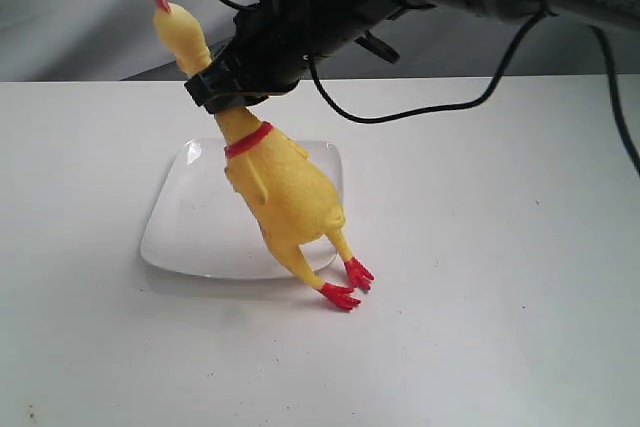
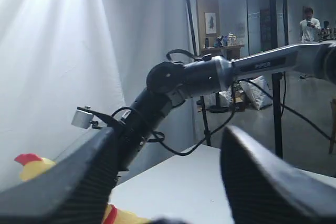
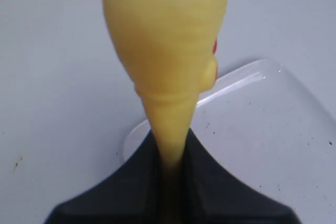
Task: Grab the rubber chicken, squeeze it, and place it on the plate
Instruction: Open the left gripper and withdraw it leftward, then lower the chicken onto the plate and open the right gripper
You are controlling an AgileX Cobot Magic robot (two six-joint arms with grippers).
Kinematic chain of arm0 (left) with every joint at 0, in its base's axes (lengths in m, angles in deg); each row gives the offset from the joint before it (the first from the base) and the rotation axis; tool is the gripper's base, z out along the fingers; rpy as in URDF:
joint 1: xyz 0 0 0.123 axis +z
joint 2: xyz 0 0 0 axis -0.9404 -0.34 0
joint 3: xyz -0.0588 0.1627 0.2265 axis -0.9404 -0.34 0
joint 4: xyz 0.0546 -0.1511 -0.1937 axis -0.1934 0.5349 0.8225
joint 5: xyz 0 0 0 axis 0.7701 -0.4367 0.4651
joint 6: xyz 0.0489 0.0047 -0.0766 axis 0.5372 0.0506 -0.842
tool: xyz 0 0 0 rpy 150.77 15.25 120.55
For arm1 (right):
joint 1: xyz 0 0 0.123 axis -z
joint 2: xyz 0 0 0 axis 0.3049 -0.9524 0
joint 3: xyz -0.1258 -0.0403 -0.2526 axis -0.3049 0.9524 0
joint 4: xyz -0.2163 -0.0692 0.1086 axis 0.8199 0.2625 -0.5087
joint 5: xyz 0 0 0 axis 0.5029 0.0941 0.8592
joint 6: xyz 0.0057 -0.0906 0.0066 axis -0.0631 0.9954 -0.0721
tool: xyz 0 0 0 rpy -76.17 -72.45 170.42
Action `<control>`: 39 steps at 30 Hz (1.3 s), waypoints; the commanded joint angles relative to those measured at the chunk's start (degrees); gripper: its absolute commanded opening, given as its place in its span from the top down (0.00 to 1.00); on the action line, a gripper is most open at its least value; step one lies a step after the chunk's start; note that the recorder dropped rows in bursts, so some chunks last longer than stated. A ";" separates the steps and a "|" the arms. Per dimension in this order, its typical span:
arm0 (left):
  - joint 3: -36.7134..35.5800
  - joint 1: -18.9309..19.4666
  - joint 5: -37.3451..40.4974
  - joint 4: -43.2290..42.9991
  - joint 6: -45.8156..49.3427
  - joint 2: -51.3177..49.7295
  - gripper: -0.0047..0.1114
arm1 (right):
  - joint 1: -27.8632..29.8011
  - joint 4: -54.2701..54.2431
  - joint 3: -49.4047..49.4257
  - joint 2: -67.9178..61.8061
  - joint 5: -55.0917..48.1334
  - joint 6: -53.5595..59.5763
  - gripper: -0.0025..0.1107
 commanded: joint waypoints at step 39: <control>-0.98 0.00 -2.55 -1.72 1.93 2.38 0.83 | -9.96 40.36 2.43 25.60 -5.25 -19.49 0.98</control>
